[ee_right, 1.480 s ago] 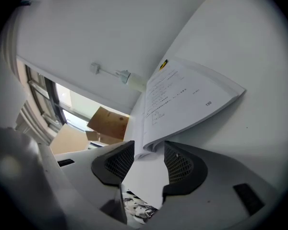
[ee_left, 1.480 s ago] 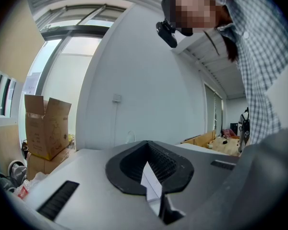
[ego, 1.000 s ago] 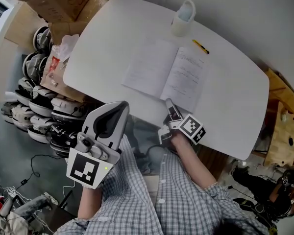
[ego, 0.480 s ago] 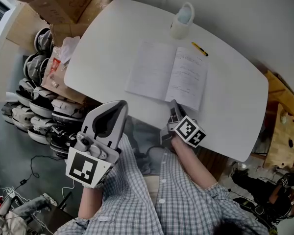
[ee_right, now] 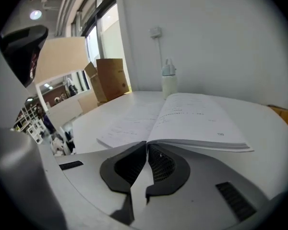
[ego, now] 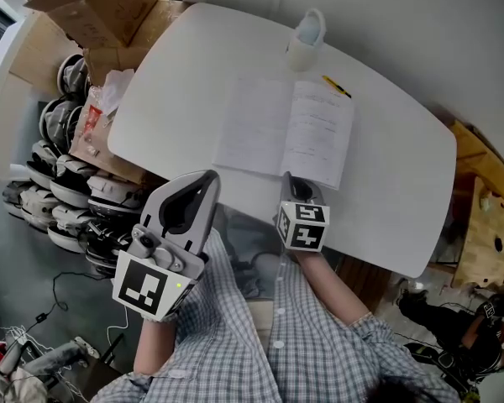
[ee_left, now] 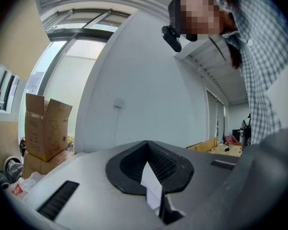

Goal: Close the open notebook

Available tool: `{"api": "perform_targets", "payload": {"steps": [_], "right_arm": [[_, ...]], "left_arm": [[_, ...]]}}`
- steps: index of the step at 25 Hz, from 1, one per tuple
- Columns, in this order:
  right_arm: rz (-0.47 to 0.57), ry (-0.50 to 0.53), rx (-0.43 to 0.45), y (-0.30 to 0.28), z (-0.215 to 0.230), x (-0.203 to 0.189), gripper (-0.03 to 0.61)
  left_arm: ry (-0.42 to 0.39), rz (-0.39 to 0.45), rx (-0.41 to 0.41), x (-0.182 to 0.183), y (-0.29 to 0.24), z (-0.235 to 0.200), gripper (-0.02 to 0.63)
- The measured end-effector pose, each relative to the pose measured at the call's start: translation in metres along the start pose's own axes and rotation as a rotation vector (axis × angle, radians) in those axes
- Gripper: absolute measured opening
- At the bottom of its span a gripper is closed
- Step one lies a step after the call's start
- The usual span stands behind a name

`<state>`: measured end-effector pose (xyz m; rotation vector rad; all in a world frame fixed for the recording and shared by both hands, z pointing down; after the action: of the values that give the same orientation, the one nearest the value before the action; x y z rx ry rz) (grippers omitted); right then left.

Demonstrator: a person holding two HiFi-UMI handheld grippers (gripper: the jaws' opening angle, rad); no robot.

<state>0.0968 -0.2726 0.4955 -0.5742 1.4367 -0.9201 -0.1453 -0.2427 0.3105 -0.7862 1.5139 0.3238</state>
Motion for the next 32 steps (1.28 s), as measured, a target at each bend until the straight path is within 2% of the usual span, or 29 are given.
{"api": "perform_targets", "payload": {"steps": [2, 9, 15, 19, 23, 26, 32], "right_arm": [[-0.014, 0.049, -0.013, 0.0, -0.005, 0.002, 0.028], [-0.068, 0.127, -0.02, -0.002, -0.012, 0.009, 0.028], [-0.109, 0.219, -0.015, -0.007, -0.024, 0.014, 0.029], [-0.117, 0.191, 0.02, -0.015, -0.027, 0.016, 0.029], [-0.112, 0.109, 0.049, -0.02, -0.03, 0.014, 0.028], [-0.134, 0.097, 0.06, -0.031, -0.035, 0.014, 0.027], [-0.173, 0.097, 0.082, -0.044, -0.043, 0.011, 0.032]], "left_arm": [[0.0, -0.002, -0.001, 0.0, 0.0, 0.001, 0.008], [0.004, -0.006, -0.004, -0.002, -0.004, -0.001, 0.006], [-0.003, -0.042, -0.008, -0.005, -0.006, -0.004, 0.008], [0.005, -0.05, 0.0, -0.005, -0.005, -0.008, 0.006], [0.011, -0.006, 0.007, -0.003, -0.001, -0.013, 0.006], [0.016, -0.031, 0.032, -0.005, 0.004, -0.019, 0.006], [0.023, -0.013, 0.063, -0.006, 0.013, -0.027, 0.006]]}}
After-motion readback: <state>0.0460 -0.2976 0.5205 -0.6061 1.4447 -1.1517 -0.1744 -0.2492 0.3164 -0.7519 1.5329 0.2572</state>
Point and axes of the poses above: the fingertips, and each gripper's own axes: y backward along the fingers, z to its right, x out of its top, the point moved 10 cm from there along y, backward along the fingers, and after that the axes turned 14 degrees about -z, right-handed, at the moved point
